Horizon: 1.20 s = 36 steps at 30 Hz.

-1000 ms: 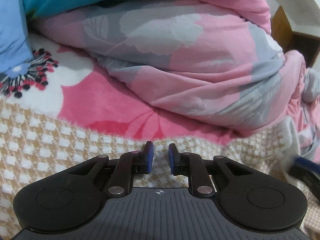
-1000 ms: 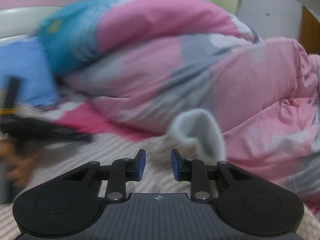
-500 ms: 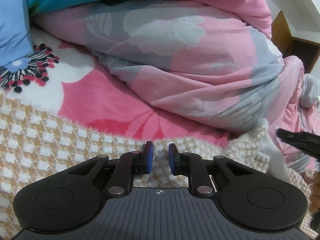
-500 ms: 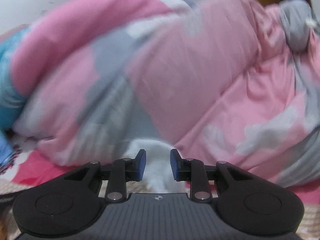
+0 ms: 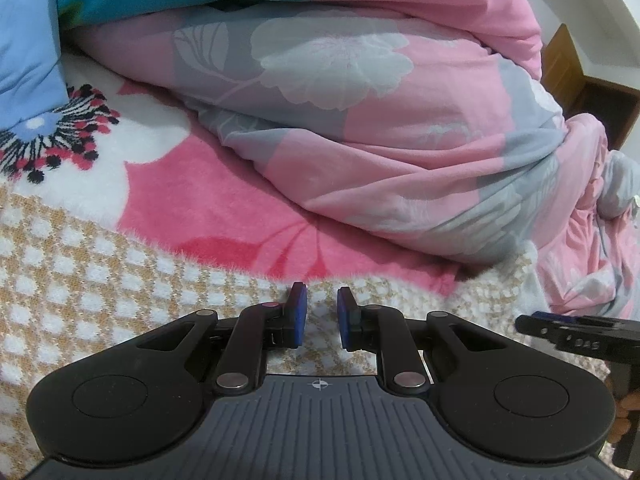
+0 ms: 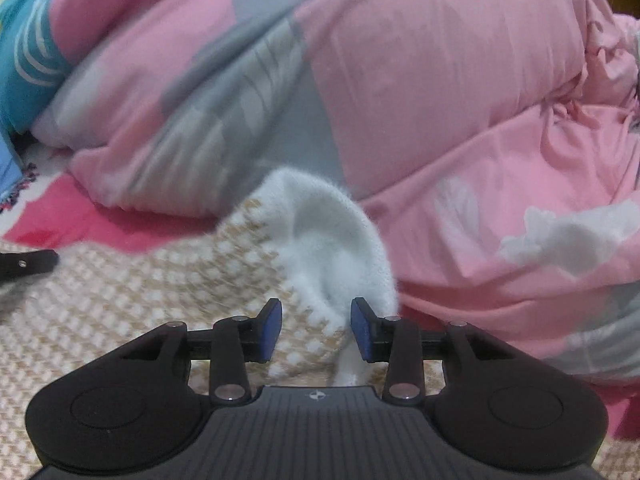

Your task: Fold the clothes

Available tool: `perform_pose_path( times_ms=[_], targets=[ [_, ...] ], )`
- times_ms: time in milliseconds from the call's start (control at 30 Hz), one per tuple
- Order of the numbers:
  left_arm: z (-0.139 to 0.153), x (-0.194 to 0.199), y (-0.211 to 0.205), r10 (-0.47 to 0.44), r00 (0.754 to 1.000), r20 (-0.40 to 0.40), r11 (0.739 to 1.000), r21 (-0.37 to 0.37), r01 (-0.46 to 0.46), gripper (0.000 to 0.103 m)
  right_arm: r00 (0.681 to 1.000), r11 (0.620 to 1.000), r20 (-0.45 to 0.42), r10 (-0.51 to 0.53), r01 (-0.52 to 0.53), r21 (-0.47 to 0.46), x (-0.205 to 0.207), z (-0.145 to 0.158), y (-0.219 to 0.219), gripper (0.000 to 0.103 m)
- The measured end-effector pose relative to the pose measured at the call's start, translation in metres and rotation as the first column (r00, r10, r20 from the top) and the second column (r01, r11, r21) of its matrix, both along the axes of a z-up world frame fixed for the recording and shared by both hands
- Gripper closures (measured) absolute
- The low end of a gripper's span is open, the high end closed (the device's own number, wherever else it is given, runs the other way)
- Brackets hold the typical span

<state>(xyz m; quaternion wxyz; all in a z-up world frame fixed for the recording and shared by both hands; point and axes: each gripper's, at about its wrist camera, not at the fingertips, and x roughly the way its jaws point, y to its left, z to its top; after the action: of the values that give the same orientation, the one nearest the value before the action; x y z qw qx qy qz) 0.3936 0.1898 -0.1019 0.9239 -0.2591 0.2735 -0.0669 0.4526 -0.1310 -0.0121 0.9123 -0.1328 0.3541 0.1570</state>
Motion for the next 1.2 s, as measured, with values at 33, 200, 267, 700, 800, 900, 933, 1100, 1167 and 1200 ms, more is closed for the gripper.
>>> perform_pose_path(
  times_ms=[33, 200, 267, 700, 800, 900, 933, 1100, 1167, 1200],
  targets=[
    [0.0, 0.0, 0.0, 0.0, 1.0, 0.0, 1.0, -0.001, 0.0, 0.087, 1.0, 1.0, -0.007, 0.004, -0.004, -0.012, 0.002, -0.003, 0.002, 0.06],
    [-0.001, -0.001, 0.001, -0.002, 1.0, 0.0, 1.0, -0.003, 0.002, 0.087, 0.998, 0.994, 0.018, 0.057, -0.056, -0.09, -0.009, -0.006, 0.014, 0.085],
    [-0.001, -0.001, 0.001, -0.002, 1.0, 0.0, 1.0, -0.005, 0.002, 0.087, 0.997, 0.993, 0.023, 0.068, -0.065, -0.101, -0.017, -0.005, 0.013, 0.09],
    [-0.002, -0.001, 0.001, -0.007, 1.0, -0.002, 1.0, -0.015, 0.007, 0.087, 0.998, 0.994, 0.059, -0.023, 0.029, -0.109, -0.046, 0.011, 0.002, 0.086],
    [-0.002, 0.0, 0.001, -0.007, 1.0, -0.003, 1.0, -0.015, 0.007, 0.087, 0.986, 0.993, 0.163, -0.032, 0.051, -0.109, -0.058, 0.029, 0.007, 0.085],
    [-0.002, 0.0, 0.001, -0.007, 1.0, -0.003, 1.0, -0.014, 0.007, 0.087, 0.974, 0.995, 0.222, 0.051, -0.031, -0.092, -0.069, 0.039, 0.026, 0.085],
    [-0.002, 0.0, 0.001, -0.007, 1.0, -0.003, 1.0, -0.014, 0.007, 0.087, 0.974, 0.994, 0.209, 0.087, -0.071, -0.083, -0.069, 0.038, 0.034, 0.085],
    [-0.002, 0.0, 0.0, -0.008, 1.0, -0.003, 1.0, -0.013, 0.008, 0.087, 0.975, 0.984, 0.136, 0.177, -0.174, -0.035, -0.044, 0.011, 0.064, 0.087],
    [-0.002, 0.0, -0.001, -0.008, 1.0, -0.002, 1.0, -0.012, 0.008, 0.087, 0.986, 0.992, 0.115, 0.121, -0.117, -0.039, -0.016, -0.009, 0.058, 0.091],
    [-0.002, 0.0, -0.001, -0.009, 1.0, -0.002, 1.0, -0.013, 0.009, 0.087, 0.992, 0.997, 0.105, 0.072, -0.071, -0.015, 0.001, -0.018, 0.049, 0.096]
  ],
)
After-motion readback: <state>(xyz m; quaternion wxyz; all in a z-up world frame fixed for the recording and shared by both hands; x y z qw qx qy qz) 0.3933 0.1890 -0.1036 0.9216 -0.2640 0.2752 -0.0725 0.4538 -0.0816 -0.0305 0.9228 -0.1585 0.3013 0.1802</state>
